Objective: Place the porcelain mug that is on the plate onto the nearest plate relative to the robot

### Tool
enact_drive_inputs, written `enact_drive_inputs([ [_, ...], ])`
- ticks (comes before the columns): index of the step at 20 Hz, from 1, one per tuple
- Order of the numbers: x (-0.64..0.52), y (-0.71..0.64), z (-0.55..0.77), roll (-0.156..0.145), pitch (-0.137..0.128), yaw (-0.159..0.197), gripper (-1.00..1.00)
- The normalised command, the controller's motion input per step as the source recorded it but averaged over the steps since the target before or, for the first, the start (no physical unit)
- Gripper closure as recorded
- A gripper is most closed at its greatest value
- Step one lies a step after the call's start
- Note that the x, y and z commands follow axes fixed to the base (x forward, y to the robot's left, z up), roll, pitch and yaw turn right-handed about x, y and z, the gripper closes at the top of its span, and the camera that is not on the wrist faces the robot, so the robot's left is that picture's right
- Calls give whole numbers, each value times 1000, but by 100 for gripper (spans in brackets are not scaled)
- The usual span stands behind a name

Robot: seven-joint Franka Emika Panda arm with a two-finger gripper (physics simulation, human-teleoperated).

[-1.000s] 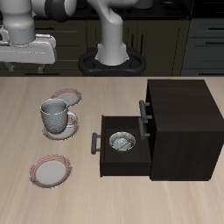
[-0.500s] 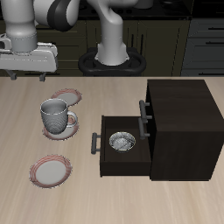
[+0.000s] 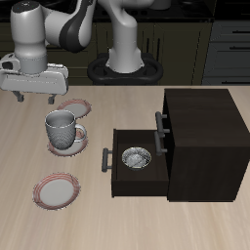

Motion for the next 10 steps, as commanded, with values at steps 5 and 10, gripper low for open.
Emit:
enact_drive_inputs([
  [5, -20, -60, -299, -13, -10, 6, -100],
  [10, 28, 60, -474, 16, 30, 11, -100],
])
